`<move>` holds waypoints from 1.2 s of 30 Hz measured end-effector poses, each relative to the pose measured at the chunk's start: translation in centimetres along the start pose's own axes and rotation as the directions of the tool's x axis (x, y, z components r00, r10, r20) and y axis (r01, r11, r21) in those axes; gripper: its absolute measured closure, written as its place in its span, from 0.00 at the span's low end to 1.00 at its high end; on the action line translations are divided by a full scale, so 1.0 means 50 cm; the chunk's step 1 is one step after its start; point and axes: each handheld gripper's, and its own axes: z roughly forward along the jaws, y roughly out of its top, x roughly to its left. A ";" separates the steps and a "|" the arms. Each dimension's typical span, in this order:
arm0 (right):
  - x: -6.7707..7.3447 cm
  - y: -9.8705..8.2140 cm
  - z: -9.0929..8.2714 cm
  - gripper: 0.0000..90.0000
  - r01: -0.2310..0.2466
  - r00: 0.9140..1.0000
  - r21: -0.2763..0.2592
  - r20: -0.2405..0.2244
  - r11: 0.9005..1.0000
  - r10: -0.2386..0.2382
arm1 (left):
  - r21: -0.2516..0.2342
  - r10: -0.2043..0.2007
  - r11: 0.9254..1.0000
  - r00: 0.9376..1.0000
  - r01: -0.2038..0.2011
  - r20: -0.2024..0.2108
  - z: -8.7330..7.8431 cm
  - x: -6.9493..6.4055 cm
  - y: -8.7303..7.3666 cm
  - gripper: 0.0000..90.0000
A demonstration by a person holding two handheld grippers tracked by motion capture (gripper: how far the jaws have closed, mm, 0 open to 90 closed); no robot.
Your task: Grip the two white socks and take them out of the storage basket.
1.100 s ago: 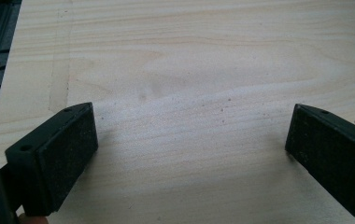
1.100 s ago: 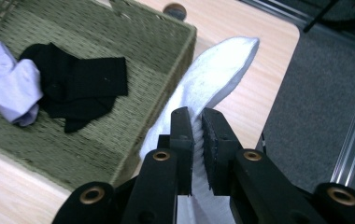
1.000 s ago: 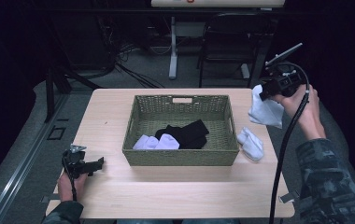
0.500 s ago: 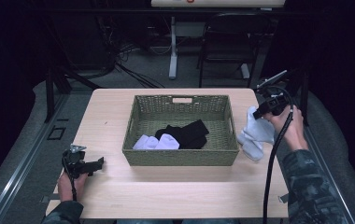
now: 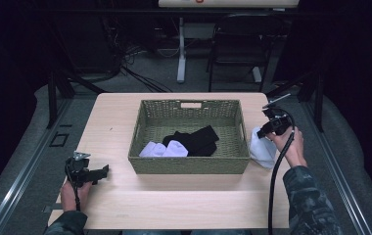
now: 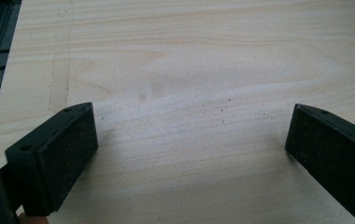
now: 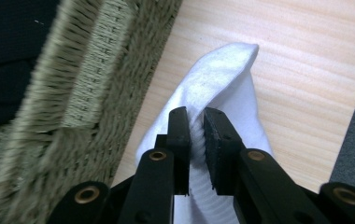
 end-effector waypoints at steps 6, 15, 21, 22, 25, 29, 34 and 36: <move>-0.003 -0.015 0.018 0.76 -0.026 0.999 -0.022 0.019 0.999 0.027 | 0.000 0.000 1.000 1.000 0.000 0.000 0.000 0.000 0.000 0.02; -0.011 -0.046 -0.022 0.39 -0.007 1.000 -0.046 0.002 0.999 0.007 | 0.000 0.001 1.000 1.000 -0.001 0.000 0.000 0.000 0.000 0.02; -0.001 -0.091 -0.065 0.18 0.029 0.999 -0.073 -0.011 0.997 -0.030 | 0.000 0.001 1.000 1.000 -0.001 0.000 0.000 0.000 0.000 0.02; 0.000 -0.103 -0.070 0.16 0.029 0.999 -0.090 -0.018 0.996 -0.031 | 0.000 0.001 1.000 1.000 -0.001 0.000 0.000 0.000 0.000 0.02; 0.005 -0.145 -0.080 0.09 0.040 0.999 -0.103 -0.020 0.994 -0.042 | 0.000 0.001 1.000 1.000 -0.001 0.000 0.000 0.000 0.000 0.02; 0.006 -0.201 -0.079 0.06 0.023 1.000 -0.144 -0.017 0.989 -0.025 | 0.000 0.001 1.000 1.000 -0.001 0.000 0.000 0.000 0.000 0.02; 0.008 -0.261 -0.064 0.05 0.018 1.000 -0.153 -0.022 0.988 -0.022 | -0.002 0.003 1.000 1.000 -0.003 -0.001 0.000 0.000 0.000 0.02; 0.011 -0.286 -0.056 0.05 0.007 1.000 -0.185 -0.025 0.983 -0.012 | 0.000 0.001 1.000 1.000 -0.001 0.000 0.000 0.000 0.000 0.02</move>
